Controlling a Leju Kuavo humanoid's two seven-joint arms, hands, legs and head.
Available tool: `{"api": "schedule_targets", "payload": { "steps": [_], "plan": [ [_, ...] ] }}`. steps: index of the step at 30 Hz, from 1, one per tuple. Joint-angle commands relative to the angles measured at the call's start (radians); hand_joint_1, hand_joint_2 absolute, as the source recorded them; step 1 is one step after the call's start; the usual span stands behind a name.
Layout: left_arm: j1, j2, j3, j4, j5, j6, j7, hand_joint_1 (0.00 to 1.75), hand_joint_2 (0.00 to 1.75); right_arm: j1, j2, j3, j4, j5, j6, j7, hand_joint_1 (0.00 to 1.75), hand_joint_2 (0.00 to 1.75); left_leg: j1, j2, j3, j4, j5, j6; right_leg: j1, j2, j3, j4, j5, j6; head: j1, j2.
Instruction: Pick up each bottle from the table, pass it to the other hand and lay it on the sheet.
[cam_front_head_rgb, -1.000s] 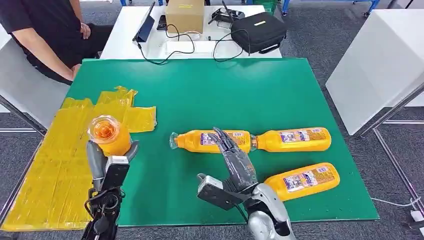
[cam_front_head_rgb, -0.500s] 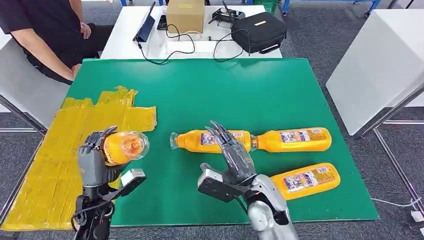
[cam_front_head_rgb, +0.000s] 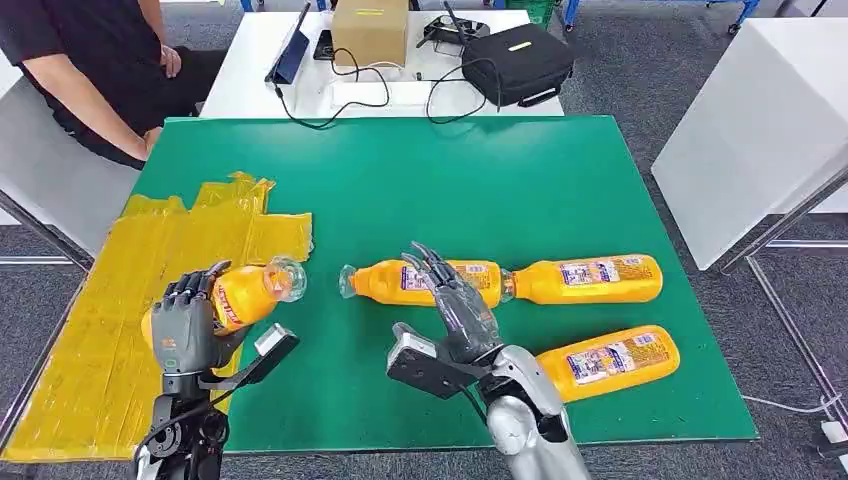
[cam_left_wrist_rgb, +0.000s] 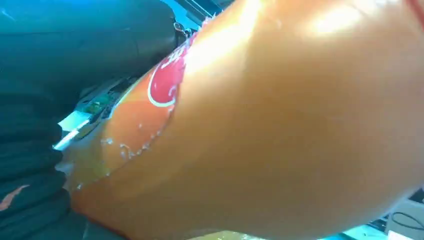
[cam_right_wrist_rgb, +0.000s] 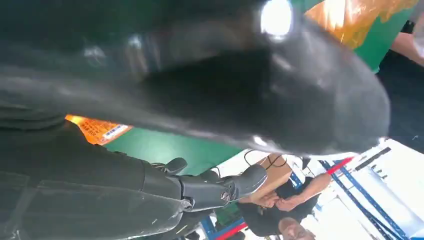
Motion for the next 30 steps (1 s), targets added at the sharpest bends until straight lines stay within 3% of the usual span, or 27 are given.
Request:
{"api": "schedule_targets", "payload": {
  "steps": [1,4,5,6,7,8,10,14,19,26,28,30],
  "plan": [
    [-0.021,0.078,-0.101,0.094,-0.043,0.031,0.096,1.75,1.75,-0.024,-0.014,0.009,0.061,0.001,0.003,0.006,0.00,0.00,-0.001,-0.002,0.008,-0.001,-0.003,0.002,0.000,0.000,0.008,0.000,-0.003,-0.004,0.000,0.000],
    [-0.045,0.192,-0.285,0.166,-0.043,0.031,0.283,1.75,1.75,-0.023,-0.015,-0.002,0.061,0.008,0.003,0.002,0.00,0.00,-0.001,-0.003,0.005,-0.002,-0.001,0.002,0.000,-0.001,0.005,-0.001,-0.001,-0.003,0.000,0.000],
    [-0.049,0.257,-0.373,0.180,-0.043,0.031,0.372,1.61,1.75,-0.025,-0.016,-0.001,0.062,0.008,0.003,0.002,0.00,0.00,-0.001,-0.004,0.006,-0.002,-0.001,0.002,0.000,-0.002,0.006,-0.001,-0.002,-0.003,0.000,0.000],
    [-0.073,0.331,-0.536,0.206,-0.043,0.031,0.534,0.00,1.75,-0.030,-0.016,0.000,0.066,0.008,0.003,0.002,0.00,0.00,-0.001,-0.006,0.005,-0.002,0.000,0.001,0.000,-0.004,0.006,0.000,-0.002,-0.004,0.000,0.000],
    [-0.091,0.365,-0.632,0.239,-0.043,0.031,0.620,0.00,1.75,-0.027,-0.021,0.002,0.064,0.008,0.003,0.002,0.00,0.00,0.000,-0.005,0.006,-0.002,0.000,0.002,0.000,-0.003,0.006,0.000,-0.002,-0.004,0.000,0.000],
    [-0.100,0.384,-0.677,0.249,-0.043,0.031,0.658,0.00,0.00,-0.025,-0.025,0.004,0.064,0.008,0.003,0.002,0.00,0.00,0.000,-0.006,0.002,-0.001,0.001,0.001,0.000,-0.005,0.003,0.000,-0.001,-0.003,0.000,0.000],
    [-0.157,0.443,-0.851,0.331,-0.043,0.031,0.853,0.00,0.00,-0.028,-0.023,0.005,0.067,0.007,0.002,-0.002,0.00,0.00,0.000,-0.007,0.004,-0.002,0.001,0.001,0.000,-0.006,0.004,0.000,-0.002,-0.004,0.000,0.000],
    [-0.157,0.443,-0.851,0.331,-0.043,0.031,0.853,0.00,0.00,-0.028,-0.023,0.005,0.067,0.007,0.002,-0.002,0.00,0.00,0.000,-0.002,0.005,-0.001,0.000,0.001,0.000,-0.001,0.004,0.000,-0.001,-0.003,0.000,0.000],
    [-0.219,0.498,-1.039,0.357,-0.043,0.031,1.006,0.00,0.00,-0.059,-0.017,0.008,0.080,0.008,0.005,0.004,0.00,0.00,-0.001,-0.003,0.004,-0.001,0.000,0.000,0.000,-0.002,0.004,0.001,-0.002,-0.004,0.000,0.000],
    [-0.207,0.503,-1.043,0.329,-0.043,0.031,1.013,0.00,0.00,-0.051,-0.014,-0.002,0.072,0.009,0.013,0.011,0.00,0.00,0.000,0.000,0.003,0.000,0.000,0.000,0.000,0.001,0.002,0.001,-0.001,-0.003,0.000,0.000],
    [-0.161,0.476,-0.947,0.276,-0.043,0.031,0.952,0.00,0.00,-0.054,-0.014,-0.007,0.091,0.010,0.016,0.008,0.00,0.00,0.000,-0.001,0.003,0.000,0.000,0.000,0.000,0.000,0.002,0.001,-0.001,-0.003,0.000,0.000],
    [-0.052,0.326,-0.593,0.139,0.011,0.031,0.613,0.00,0.00,-0.054,-0.011,-0.014,0.099,0.012,0.016,0.004,0.00,0.00,0.000,0.001,0.002,0.000,0.000,0.000,0.000,0.002,0.001,0.001,0.000,-0.002,0.000,0.000]
  ]
}}
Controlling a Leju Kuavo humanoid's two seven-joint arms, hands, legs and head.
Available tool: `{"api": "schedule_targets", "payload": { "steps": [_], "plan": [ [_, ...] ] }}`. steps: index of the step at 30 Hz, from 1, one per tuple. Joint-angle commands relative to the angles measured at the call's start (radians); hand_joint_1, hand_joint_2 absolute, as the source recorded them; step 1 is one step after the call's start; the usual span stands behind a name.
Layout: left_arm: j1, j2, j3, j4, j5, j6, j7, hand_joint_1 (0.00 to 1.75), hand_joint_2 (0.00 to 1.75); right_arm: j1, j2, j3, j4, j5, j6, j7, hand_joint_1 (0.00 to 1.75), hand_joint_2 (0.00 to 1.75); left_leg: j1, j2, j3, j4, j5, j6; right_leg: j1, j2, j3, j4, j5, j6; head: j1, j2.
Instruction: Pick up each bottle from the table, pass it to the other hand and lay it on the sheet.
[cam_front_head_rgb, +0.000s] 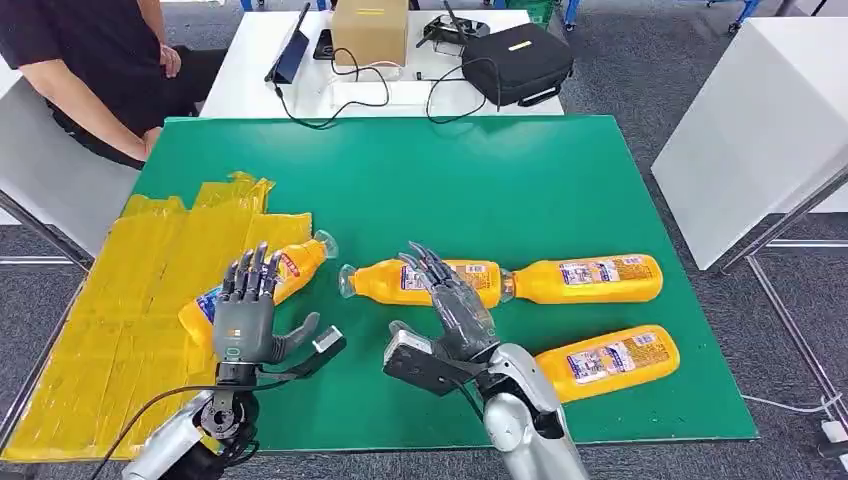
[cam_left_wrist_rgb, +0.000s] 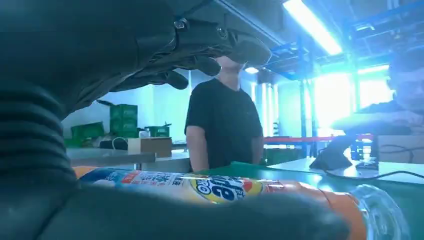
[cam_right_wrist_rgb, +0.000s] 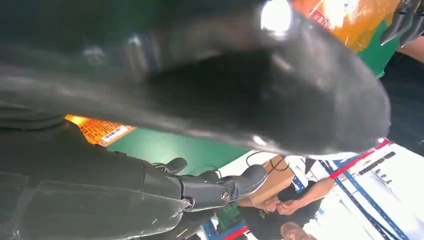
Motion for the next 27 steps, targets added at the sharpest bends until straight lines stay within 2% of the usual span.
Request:
{"api": "schedule_targets", "payload": {
  "steps": [1,2,3,4,5,7,8,9,11,13,15,18,27],
  "plan": [
    [0.116,-0.340,0.754,-0.142,0.185,0.031,-0.852,0.00,0.00,-0.026,-0.014,-0.020,0.063,0.009,0.008,-0.006,0.00,0.00,0.000,0.001,0.005,0.000,-0.003,0.003,0.000,0.003,0.004,0.000,-0.002,-0.003,0.000,0.000],
    [0.100,-0.381,0.835,-0.114,0.239,0.031,-0.969,0.00,0.00,-0.022,-0.014,-0.022,0.059,0.013,0.006,-0.005,0.00,0.00,0.000,0.001,0.004,0.001,-0.003,0.003,0.000,0.003,0.004,0.000,-0.002,-0.002,0.000,0.000],
    [0.030,-0.447,1.011,0.006,0.463,0.031,-1.244,0.00,0.00,-0.006,-0.017,-0.027,0.041,0.022,-0.001,0.000,0.00,0.00,0.000,0.000,0.004,0.002,-0.003,0.004,0.000,0.002,0.005,0.001,-0.002,-0.003,-0.001,0.000],
    [0.002,-0.411,0.946,0.080,0.712,0.003,-1.335,0.00,0.00,0.003,-0.022,-0.035,0.031,0.029,-0.005,0.005,0.00,0.00,0.001,-0.005,0.000,0.002,-0.001,0.003,0.001,-0.003,0.003,0.000,-0.002,-0.002,-0.001,0.000],
    [0.014,-0.388,0.898,0.050,0.780,-0.024,-1.330,0.00,0.00,0.003,-0.025,-0.041,0.029,0.029,-0.005,0.006,0.00,0.00,-0.001,-0.004,-0.001,0.000,0.001,0.002,0.000,-0.003,0.000,-0.001,0.000,-0.001,0.000,0.000],
    [0.064,-0.375,0.846,-0.118,1.075,-0.258,-1.335,0.00,0.00,0.016,-0.042,-0.059,0.004,0.035,-0.011,0.014,0.00,0.00,-0.001,-0.003,0.002,0.000,0.000,0.004,0.000,-0.002,0.004,-0.002,-0.001,-0.003,0.001,0.000],
    [0.073,-0.376,0.846,-0.134,1.078,-0.260,-1.335,0.00,0.00,0.023,-0.048,-0.062,-0.007,0.035,-0.012,0.013,0.00,0.00,-0.001,0.001,-0.001,0.000,0.000,0.003,0.000,0.001,0.001,-0.001,0.000,-0.002,0.001,0.000],
    [0.105,-0.371,0.820,-0.216,1.200,-0.375,-1.335,0.00,0.00,0.046,-0.052,-0.077,-0.048,0.032,-0.030,0.000,0.00,1.75,-0.001,0.003,0.003,0.000,-0.002,0.003,0.000,0.003,0.002,0.000,-0.001,-0.003,-0.001,0.000],
    [0.128,-0.373,0.814,-0.243,1.239,-0.419,-1.335,0.00,0.00,0.075,-0.068,-0.089,-0.111,0.020,-0.013,-0.010,0.00,1.75,-0.001,0.007,0.005,0.001,-0.004,0.001,0.000,0.006,0.000,0.001,0.000,-0.006,-0.002,0.000],
    [0.152,-0.379,0.806,-0.266,1.306,-0.527,-1.335,0.00,0.00,0.126,-0.080,-0.109,-0.199,0.014,-0.029,-0.026,0.00,1.75,-0.001,-0.001,0.002,0.001,-0.002,0.001,0.000,-0.001,0.000,0.001,-0.002,-0.005,-0.002,0.000],
    [0.169,-0.384,0.792,-0.283,1.341,-0.578,-1.335,0.00,0.00,0.169,-0.087,-0.127,-0.274,0.005,-0.035,-0.039,0.00,1.75,0.000,-0.003,0.001,0.001,-0.002,0.002,0.000,-0.002,0.001,0.000,-0.002,-0.004,-0.001,0.000],
    [0.177,-0.389,0.782,-0.289,1.340,-0.579,-1.335,0.00,0.00,0.195,-0.096,-0.135,-0.321,-0.006,-0.024,-0.046,0.00,1.75,0.000,0.000,-0.001,0.000,-0.001,0.001,0.000,0.001,-0.002,0.000,0.000,-0.004,-0.001,0.000],
    [0.174,-0.381,0.777,-0.277,1.356,-0.608,-1.335,0.00,0.00,0.192,-0.083,-0.142,-0.317,-0.009,-0.038,-0.052,0.00,1.75,-0.001,0.000,0.001,0.000,-0.002,0.001,0.000,0.001,-0.001,0.000,0.000,-0.005,-0.002,0.000]
  ]
}}
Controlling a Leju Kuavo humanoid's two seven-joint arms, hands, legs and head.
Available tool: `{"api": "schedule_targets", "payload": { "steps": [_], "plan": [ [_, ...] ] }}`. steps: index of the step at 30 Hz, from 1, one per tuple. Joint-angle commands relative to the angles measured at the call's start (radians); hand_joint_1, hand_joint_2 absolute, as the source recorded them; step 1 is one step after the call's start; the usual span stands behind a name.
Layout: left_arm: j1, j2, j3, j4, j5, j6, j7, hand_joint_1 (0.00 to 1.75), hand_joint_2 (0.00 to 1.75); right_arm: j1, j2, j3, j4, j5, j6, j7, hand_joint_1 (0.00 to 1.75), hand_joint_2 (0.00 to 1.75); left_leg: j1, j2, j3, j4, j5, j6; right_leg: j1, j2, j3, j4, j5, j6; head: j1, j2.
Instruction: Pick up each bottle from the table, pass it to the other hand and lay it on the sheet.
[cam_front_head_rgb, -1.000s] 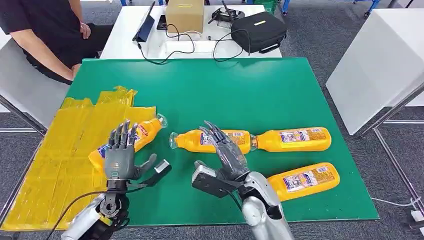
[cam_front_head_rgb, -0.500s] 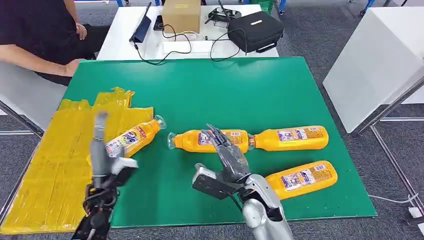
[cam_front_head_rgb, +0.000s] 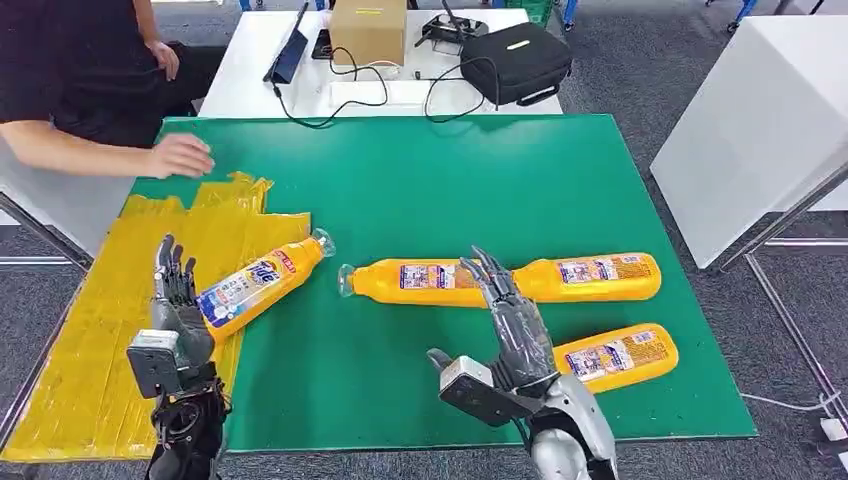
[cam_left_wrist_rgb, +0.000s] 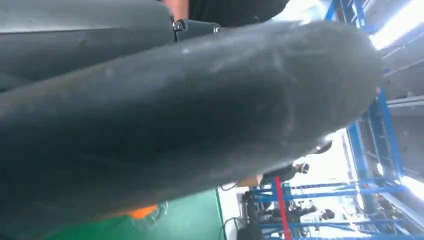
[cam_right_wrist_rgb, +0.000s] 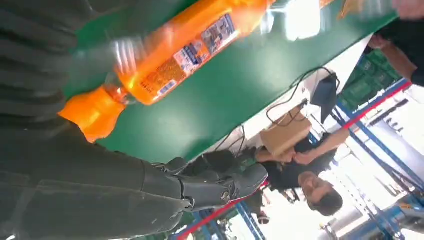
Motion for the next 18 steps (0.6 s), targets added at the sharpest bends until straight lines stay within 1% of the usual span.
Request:
{"api": "schedule_targets", "payload": {
  "steps": [1,4,5,8,9,10,11,12,13,14,15,16,18],
  "plan": [
    [-0.005,-0.011,0.002,0.025,0.027,-0.059,-0.007,0.00,0.00,0.022,-0.021,-0.048,-0.057,-0.009,-0.021,-0.012,0.00,1.75,0.000,-0.002,0.003,0.000,-0.001,0.002,0.000,0.000,0.004,0.000,-0.001,-0.002,0.000,0.000],
    [-0.005,-0.006,-0.035,0.028,0.028,-0.080,-0.007,0.00,0.00,0.090,-0.025,-0.087,-0.139,-0.031,-0.025,-0.020,0.00,1.75,-0.001,-0.005,0.006,-0.001,-0.002,0.002,0.000,-0.003,0.007,0.000,-0.003,-0.003,0.000,0.000],
    [-0.010,-0.002,-0.045,0.040,0.047,-0.097,-0.007,0.00,0.00,0.107,-0.029,-0.096,-0.154,-0.027,-0.019,-0.020,0.00,1.75,-0.001,-0.005,0.004,-0.001,0.000,0.002,0.000,-0.004,0.005,0.000,-0.003,-0.002,0.000,0.000],
    [-0.011,0.017,-0.070,0.085,0.135,-0.212,-0.007,0.00,0.00,0.160,-0.043,-0.136,-0.194,0.025,-0.006,-0.011,0.00,1.75,0.000,-0.005,0.005,0.000,-0.001,0.003,0.000,-0.004,0.007,-0.001,-0.003,-0.002,0.000,0.000],
    [-0.006,0.027,-0.085,0.092,0.158,-0.277,-0.007,0.00,0.00,0.186,-0.050,-0.168,-0.212,0.042,-0.002,-0.008,0.00,1.75,-0.001,-0.004,0.004,-0.001,0.000,0.002,0.000,-0.003,0.005,-0.001,-0.002,-0.002,0.000,0.000],
    [-0.002,0.023,-0.079,0.106,0.180,-0.298,-0.007,0.00,0.00,0.209,-0.053,-0.197,-0.229,0.061,0.008,-0.004,0.00,1.75,-0.001,-0.005,0.006,-0.001,-0.001,0.002,-0.001,-0.004,0.007,-0.001,-0.003,-0.002,0.000,0.000],
    [0.003,0.019,-0.079,0.096,0.184,-0.304,-0.007,0.00,0.00,0.228,-0.059,-0.221,-0.244,0.062,0.020,-0.006,0.00,1.75,-0.001,-0.004,0.003,-0.001,0.000,0.002,-0.001,-0.003,0.004,-0.001,-0.002,-0.001,0.000,0.000],
    [0.005,0.017,-0.079,0.094,0.182,-0.304,-0.007,0.00,0.00,0.237,-0.050,-0.244,-0.256,0.059,0.040,-0.023,0.00,1.75,-0.001,-0.006,0.006,-0.002,-0.001,0.002,-0.001,-0.005,0.008,-0.001,-0.003,-0.002,0.000,0.000],
    [0.016,0.013,-0.080,0.065,0.161,-0.272,-0.007,0.00,0.00,0.256,-0.040,-0.290,-0.266,0.083,0.070,-0.026,0.00,1.75,-0.001,-0.005,0.003,-0.001,0.000,0.002,-0.001,-0.004,0.004,-0.001,-0.002,-0.001,0.000,0.000],
    [0.022,0.011,-0.076,0.067,0.160,-0.267,-0.007,0.00,0.00,0.271,-0.036,-0.325,-0.272,0.089,0.096,-0.031,0.00,1.75,-0.001,-0.005,0.004,-0.001,-0.001,0.002,-0.001,-0.004,0.005,-0.001,-0.002,-0.002,0.000,0.000],
    [0.040,0.011,-0.072,0.043,0.161,-0.262,-0.007,0.00,0.00,0.294,-0.046,-0.366,-0.271,0.065,0.127,-0.049,0.00,1.75,-0.001,-0.006,0.006,0.000,-0.002,0.003,-0.001,-0.004,0.007,0.000,-0.004,-0.003,0.000,0.000],
    [0.057,0.012,-0.065,0.024,0.159,-0.252,-0.006,0.00,0.00,0.314,-0.060,-0.394,-0.269,0.064,0.129,-0.063,0.00,1.75,-0.001,-0.004,0.003,-0.001,-0.001,0.002,-0.001,-0.002,0.004,-0.001,-0.002,-0.002,0.000,0.000],
    [0.116,0.015,-0.045,-0.051,0.163,-0.230,-0.007,0.00,0.00,0.329,-0.075,-0.469,-0.248,0.057,0.144,-0.116,0.00,1.75,-0.001,-0.005,0.007,-0.001,-0.003,0.002,0.000,-0.003,0.008,-0.001,-0.004,-0.003,0.000,0.000]
  ]
}}
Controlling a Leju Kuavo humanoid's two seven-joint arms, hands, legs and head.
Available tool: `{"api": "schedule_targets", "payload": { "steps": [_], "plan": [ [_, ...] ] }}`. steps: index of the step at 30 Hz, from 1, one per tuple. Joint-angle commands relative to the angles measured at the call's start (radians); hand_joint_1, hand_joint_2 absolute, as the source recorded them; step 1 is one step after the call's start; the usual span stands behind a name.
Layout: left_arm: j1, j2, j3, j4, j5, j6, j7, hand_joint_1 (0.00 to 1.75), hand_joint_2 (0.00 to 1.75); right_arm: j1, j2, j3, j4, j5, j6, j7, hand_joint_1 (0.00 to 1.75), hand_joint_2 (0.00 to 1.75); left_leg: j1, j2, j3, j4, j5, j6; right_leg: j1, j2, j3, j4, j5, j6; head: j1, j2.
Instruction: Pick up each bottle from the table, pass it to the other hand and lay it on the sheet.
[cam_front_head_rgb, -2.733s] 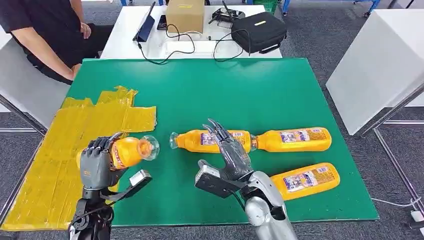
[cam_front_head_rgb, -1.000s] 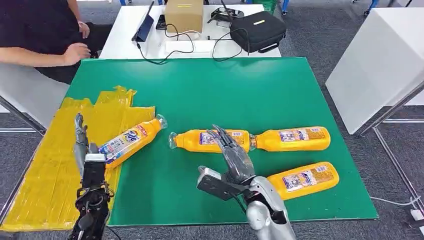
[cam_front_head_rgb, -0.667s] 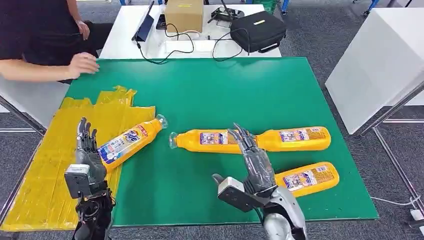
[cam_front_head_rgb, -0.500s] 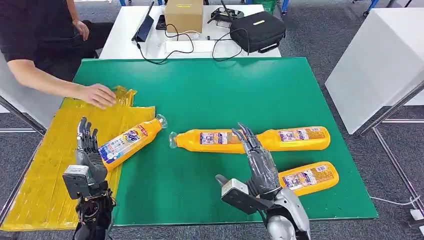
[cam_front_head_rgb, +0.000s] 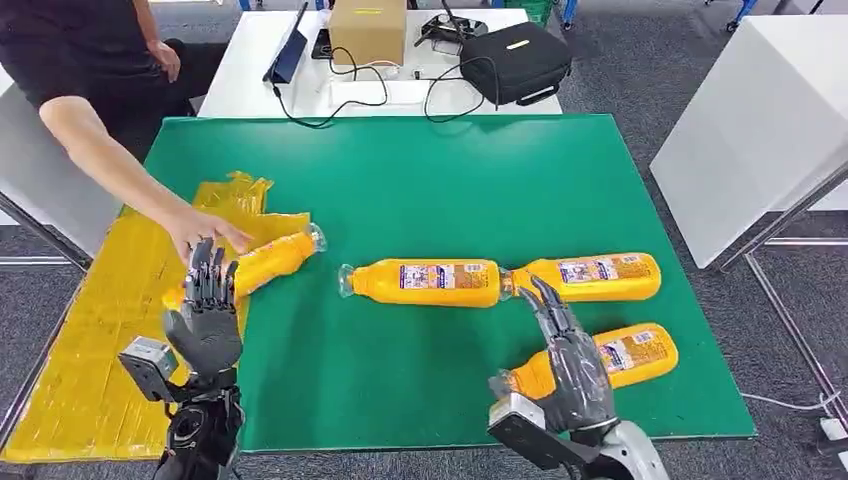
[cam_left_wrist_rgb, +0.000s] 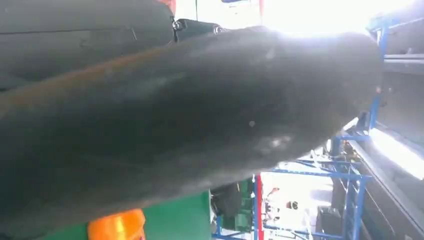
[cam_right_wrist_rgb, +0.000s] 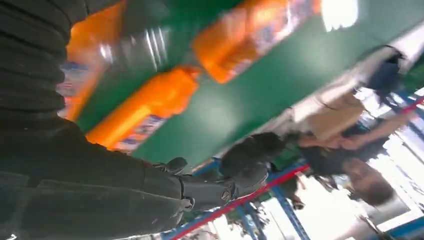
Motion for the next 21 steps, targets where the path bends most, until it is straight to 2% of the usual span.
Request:
{"api": "schedule_targets", "payload": {
  "steps": [1,3,6,10,16,21],
  "plan": [
    [0.114,0.015,0.020,-0.093,-0.003,0.053,-0.008,0.00,0.00,0.108,-0.055,-0.319,-0.017,-0.009,0.081,-0.115,0.00,1.75,0.000,-0.002,0.005,-0.001,-0.002,0.002,0.000,-0.001,0.006,-0.001,-0.002,-0.002,0.000,0.000],
    [0.134,0.016,0.033,-0.112,0.004,0.037,-0.008,0.00,0.00,0.082,-0.062,-0.355,0.006,0.014,0.082,-0.131,0.00,1.75,0.000,0.000,0.008,-0.001,-0.004,0.002,0.000,0.001,0.008,-0.001,-0.003,-0.003,0.000,0.000],
    [0.132,0.007,0.031,-0.117,-0.011,0.030,-0.008,0.00,0.00,0.038,-0.075,-0.369,0.035,0.062,0.075,-0.118,0.00,1.75,0.000,0.001,0.004,0.000,-0.002,0.002,0.000,0.002,0.004,-0.001,-0.001,-0.002,0.000,0.000],
    [0.090,0.000,0.031,-0.076,-0.019,0.026,-0.007,0.00,0.00,0.027,-0.111,-0.390,0.064,0.142,0.075,-0.065,0.00,1.75,0.000,-0.001,0.002,-0.001,-0.001,0.002,0.000,0.000,0.003,-0.001,-0.001,-0.002,0.000,0.000],
    [0.074,0.003,0.033,-0.063,-0.019,0.024,-0.006,0.00,0.00,0.024,-0.119,-0.404,0.076,0.159,0.071,-0.059,0.00,1.75,0.000,-0.001,0.003,-0.001,0.000,0.003,0.000,0.000,0.004,-0.001,0.000,-0.002,0.000,0.000],
    [0.024,-0.003,-0.002,-0.010,-0.042,0.029,-0.002,0.00,0.00,-0.048,-0.137,-0.452,0.157,0.213,0.074,-0.031,0.00,1.75,0.000,-0.002,0.005,-0.001,-0.001,0.003,0.000,0.000,0.006,-0.002,-0.001,-0.002,0.000,0.000]
  ]
}}
